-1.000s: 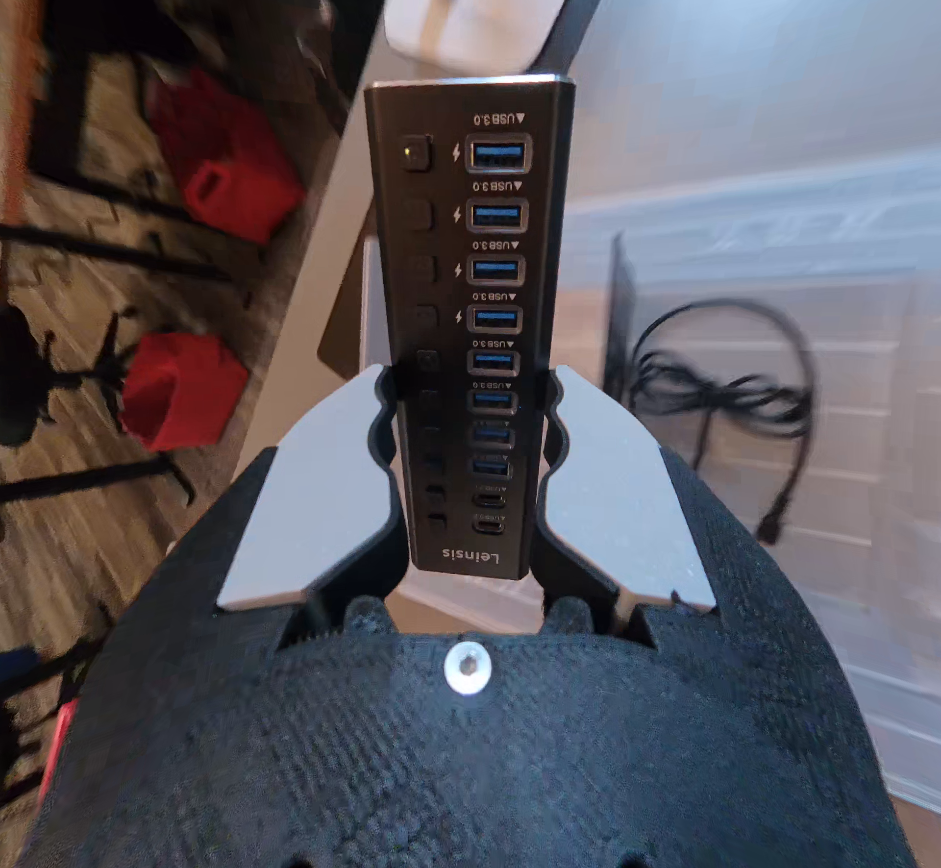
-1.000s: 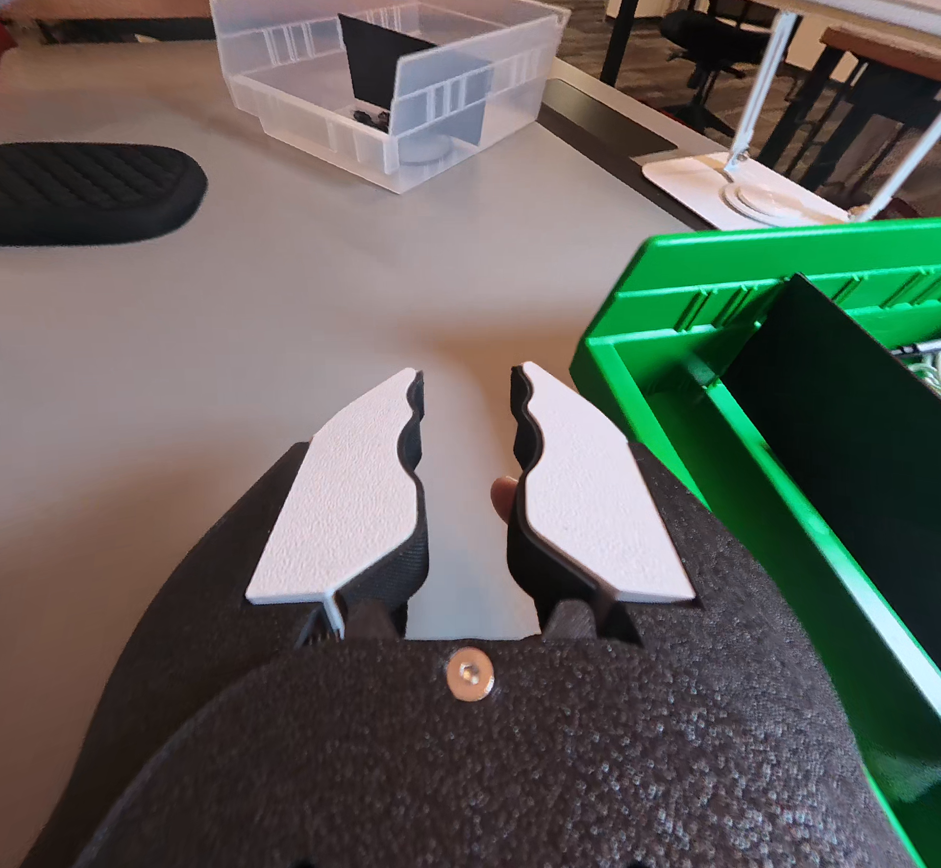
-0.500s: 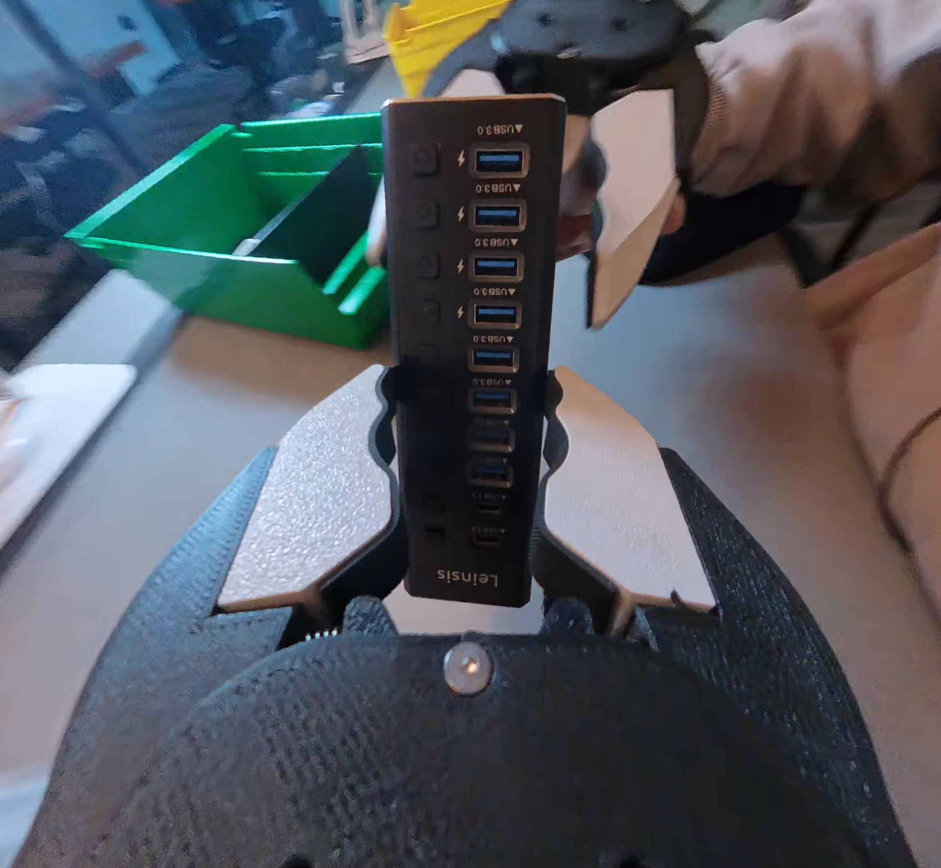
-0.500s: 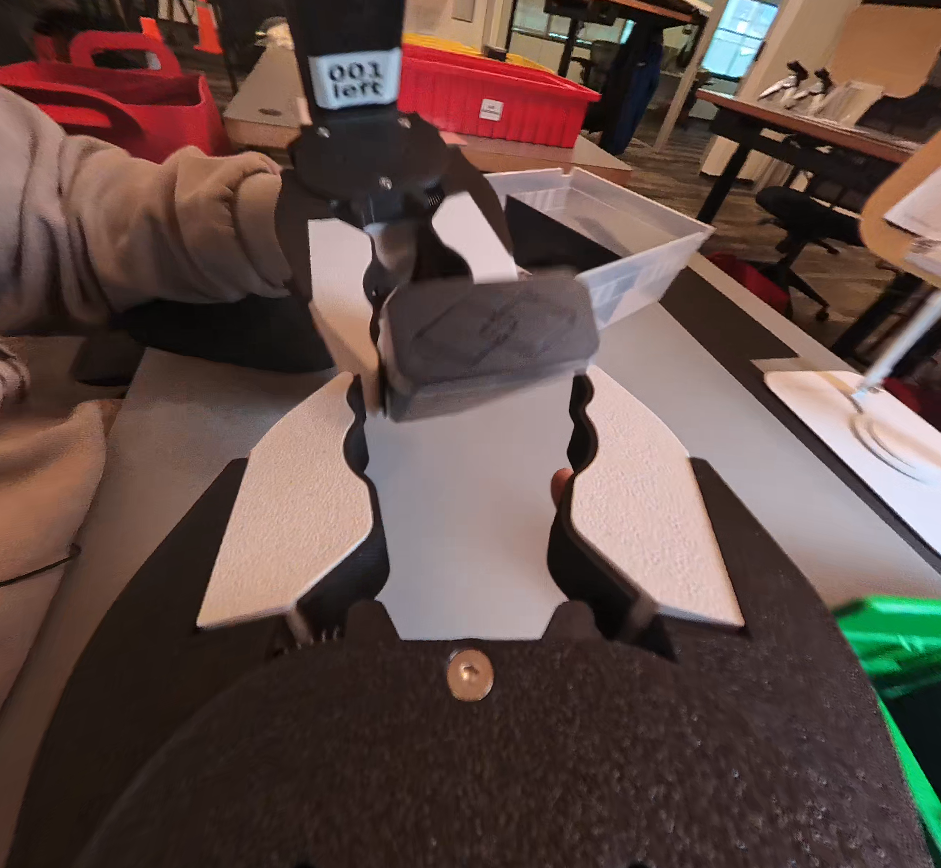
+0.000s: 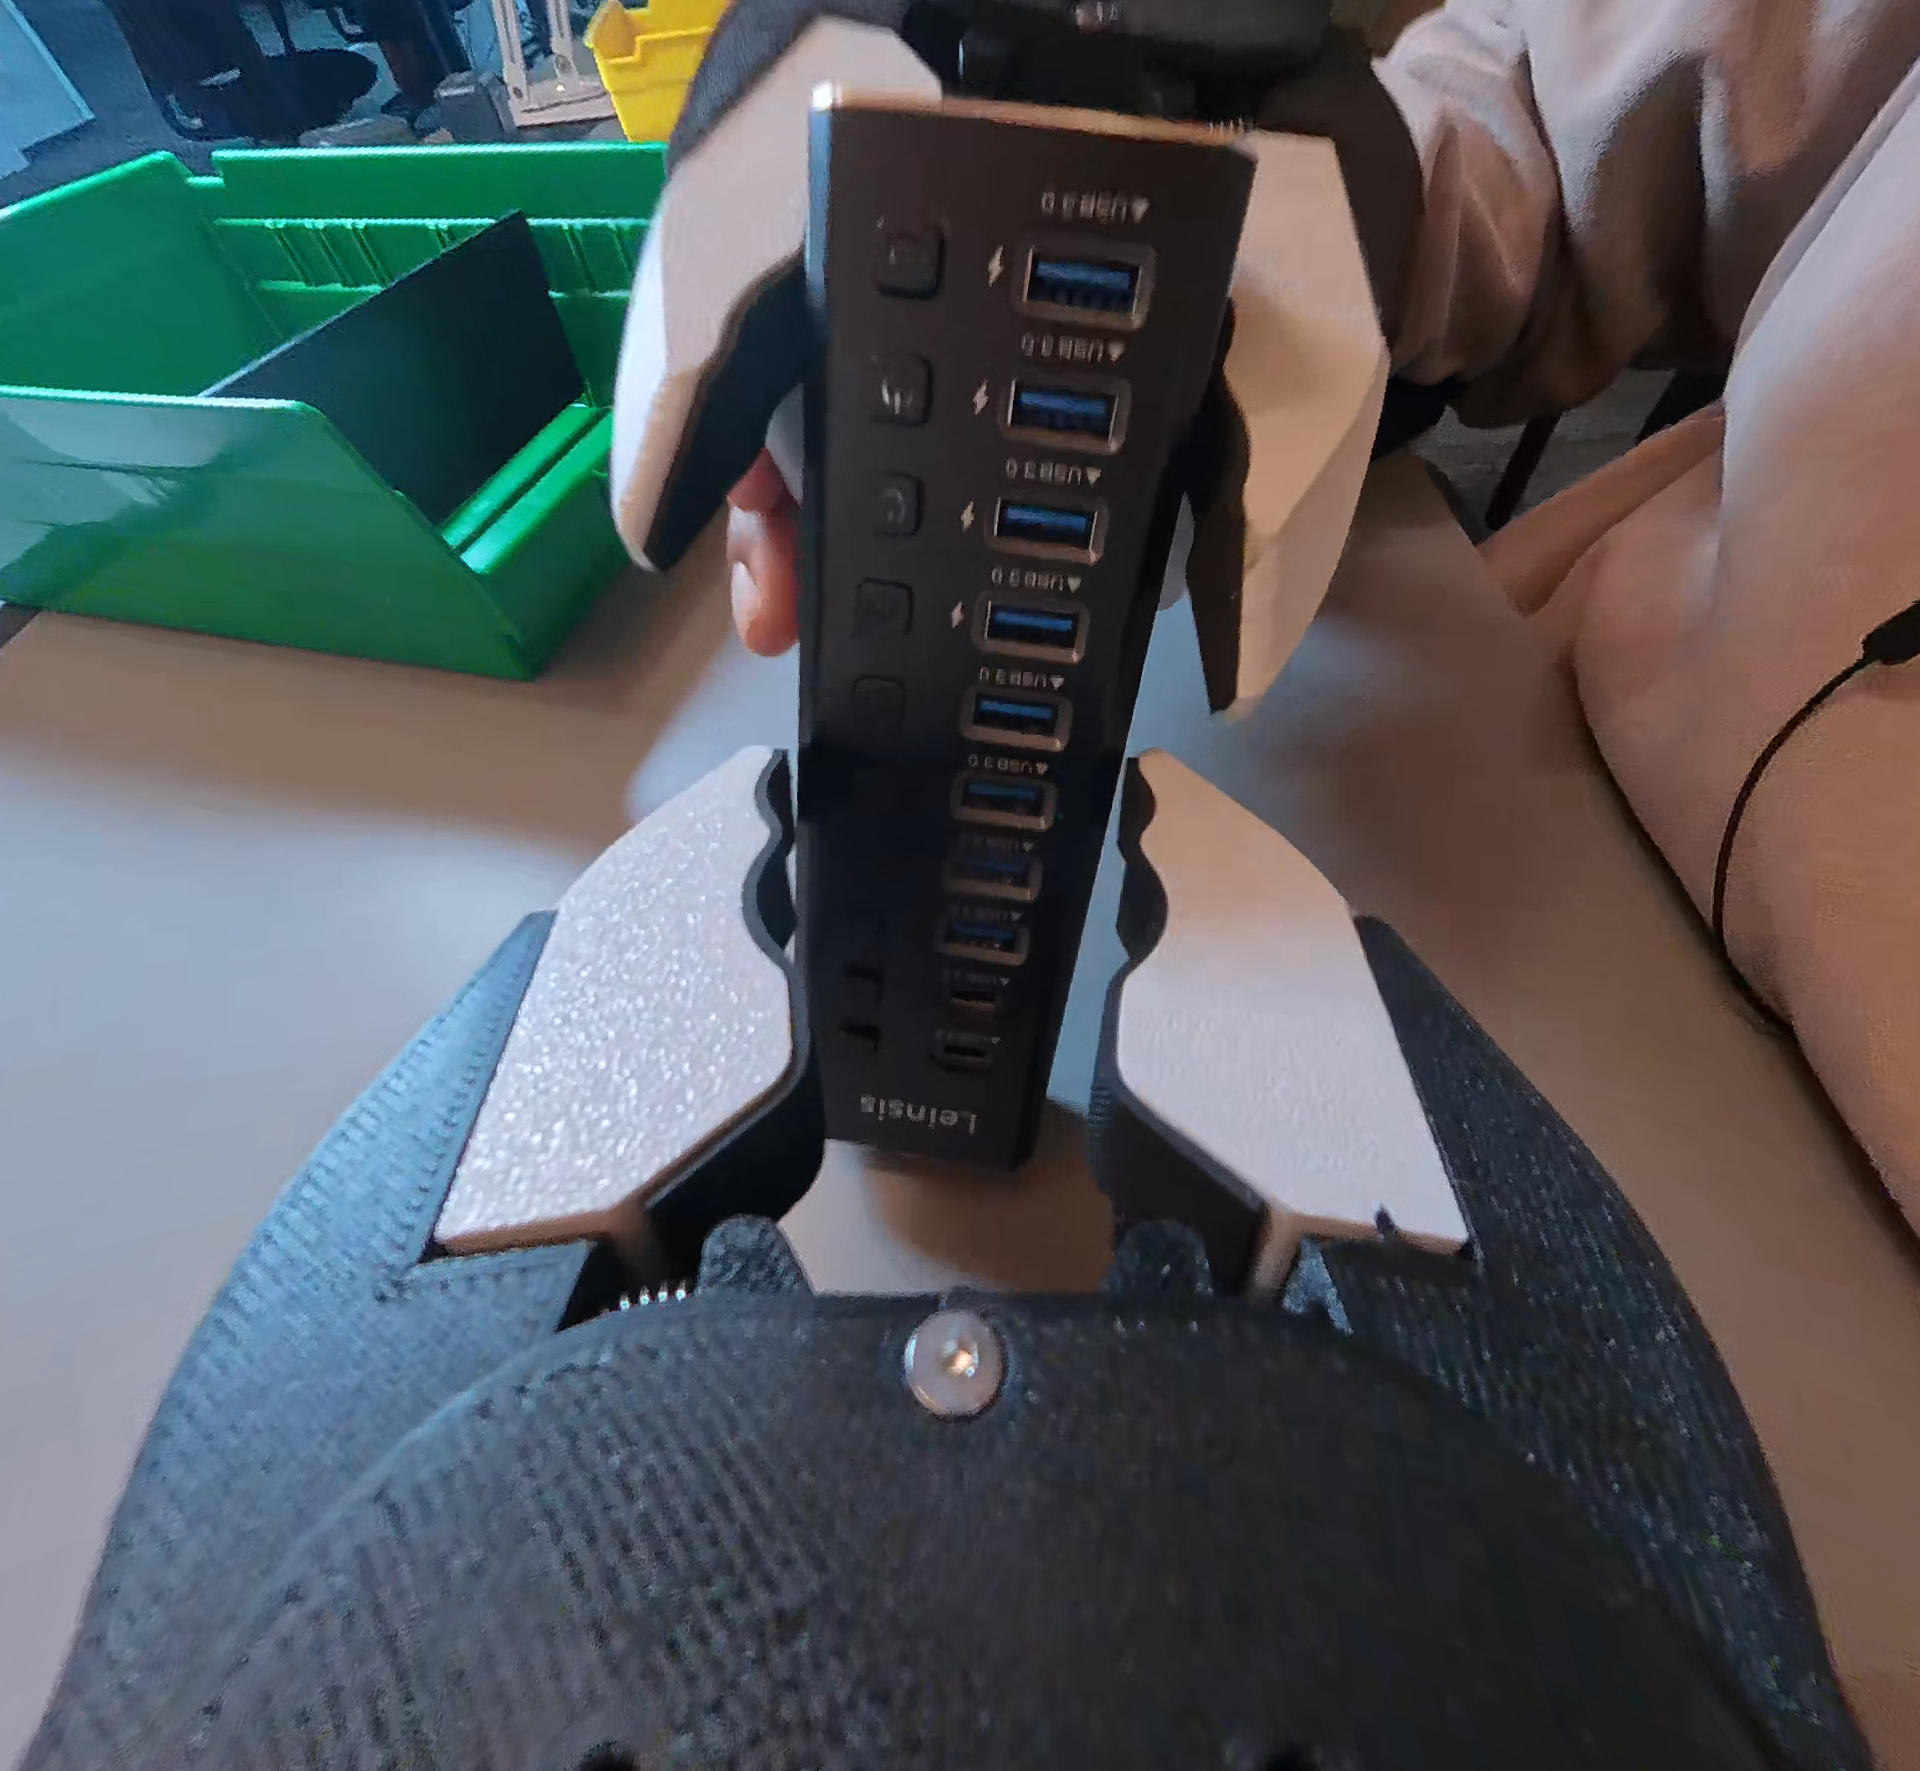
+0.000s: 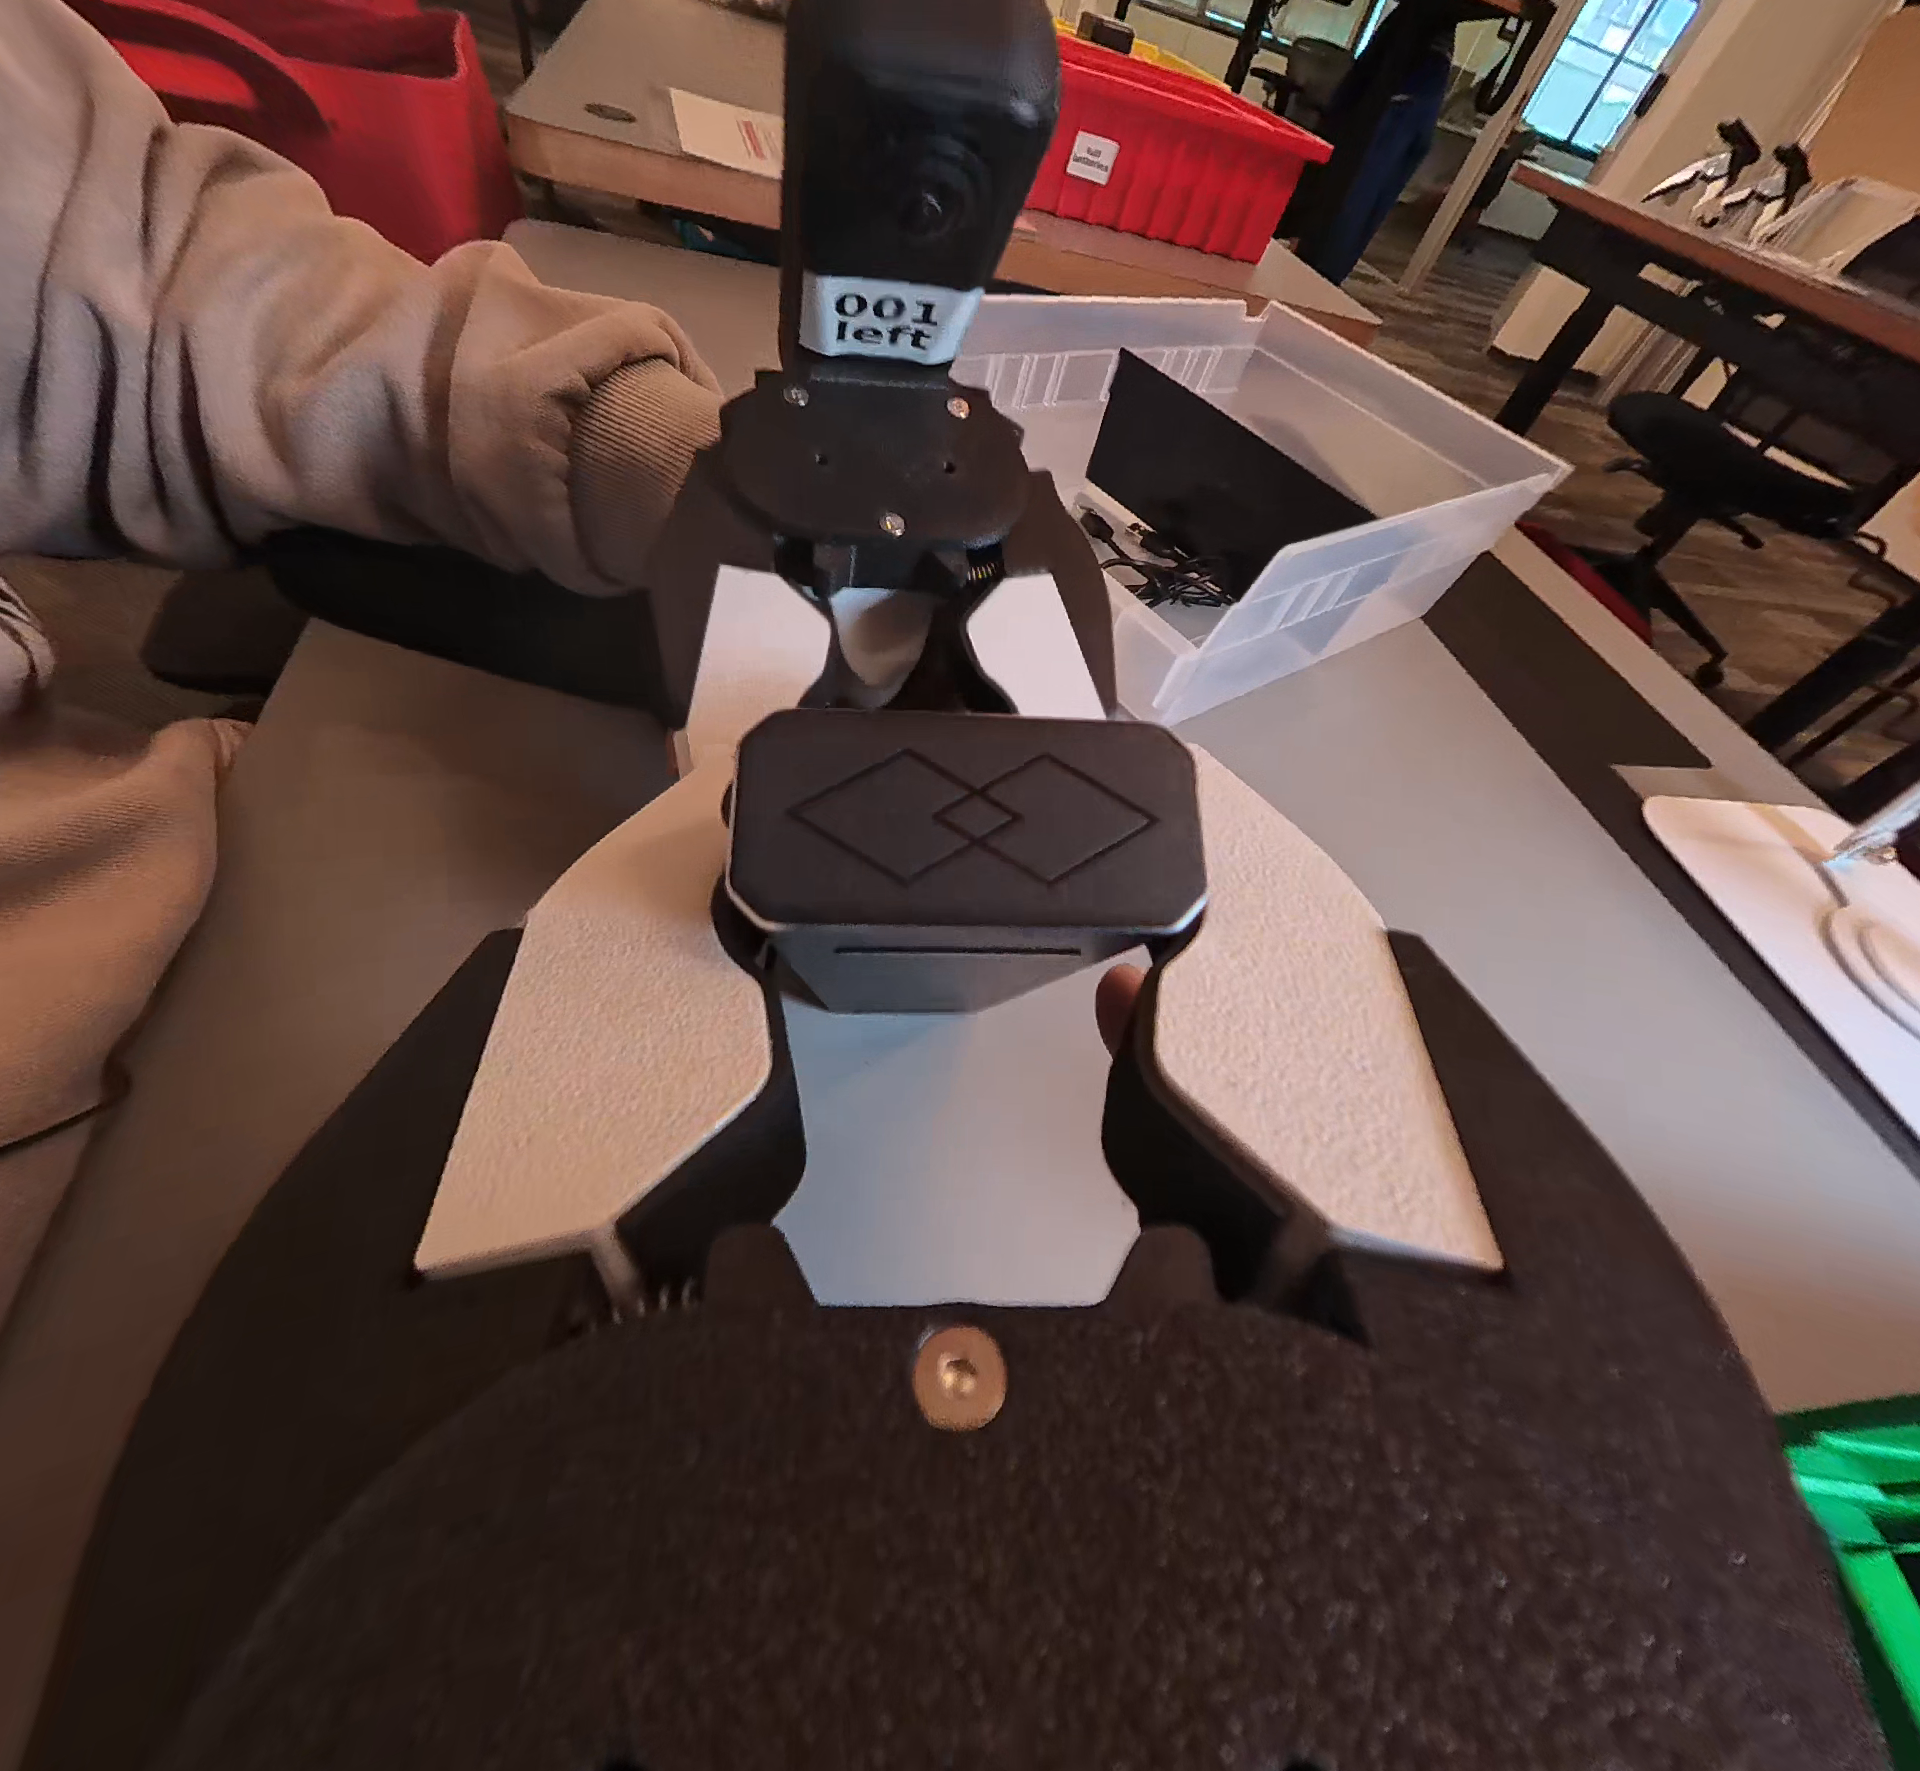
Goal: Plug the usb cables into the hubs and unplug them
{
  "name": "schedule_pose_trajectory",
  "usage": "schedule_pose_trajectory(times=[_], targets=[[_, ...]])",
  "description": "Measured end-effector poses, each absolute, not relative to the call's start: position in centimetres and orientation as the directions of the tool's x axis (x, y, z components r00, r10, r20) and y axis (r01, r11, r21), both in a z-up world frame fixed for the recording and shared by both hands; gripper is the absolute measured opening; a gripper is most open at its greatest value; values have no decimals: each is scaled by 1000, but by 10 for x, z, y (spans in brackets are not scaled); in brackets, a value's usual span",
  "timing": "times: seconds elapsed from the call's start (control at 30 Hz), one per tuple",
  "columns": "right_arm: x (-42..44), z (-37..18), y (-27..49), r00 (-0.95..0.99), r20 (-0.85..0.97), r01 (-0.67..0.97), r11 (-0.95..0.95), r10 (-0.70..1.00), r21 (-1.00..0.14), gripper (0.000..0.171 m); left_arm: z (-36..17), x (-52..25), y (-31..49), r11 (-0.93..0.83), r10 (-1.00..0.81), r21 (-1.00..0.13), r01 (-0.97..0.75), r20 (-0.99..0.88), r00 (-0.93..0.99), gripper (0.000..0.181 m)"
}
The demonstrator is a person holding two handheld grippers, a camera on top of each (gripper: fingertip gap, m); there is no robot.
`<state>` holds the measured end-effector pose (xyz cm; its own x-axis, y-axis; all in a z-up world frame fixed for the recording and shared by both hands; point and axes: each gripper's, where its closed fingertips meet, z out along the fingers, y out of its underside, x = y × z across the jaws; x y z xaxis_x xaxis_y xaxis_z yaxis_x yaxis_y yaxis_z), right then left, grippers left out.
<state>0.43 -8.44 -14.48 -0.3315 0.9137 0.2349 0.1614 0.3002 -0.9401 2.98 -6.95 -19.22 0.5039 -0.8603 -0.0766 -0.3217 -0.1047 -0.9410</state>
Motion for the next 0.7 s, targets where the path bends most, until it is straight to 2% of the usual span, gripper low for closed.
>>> schedule_pose_trajectory(times=[0.1, 0.27, 0.7], targets=[[6, -142, -90, -339, 254, 163, 323, 906, -932, 71, -214, 31, -69, -123, -868, -908, -400, -97, 486, 73], [8, -139, -94, -354, 242, 155, 311, 903, -938, 71, -236, 42, -65, -126, -867, -862, -492, -146, 477, 67], [8, -139, -94, -348, 220, 144, 284, 911, -948, 71, -234, 37, -65, -123, -857, -860, -496, -160, 490, 66]])
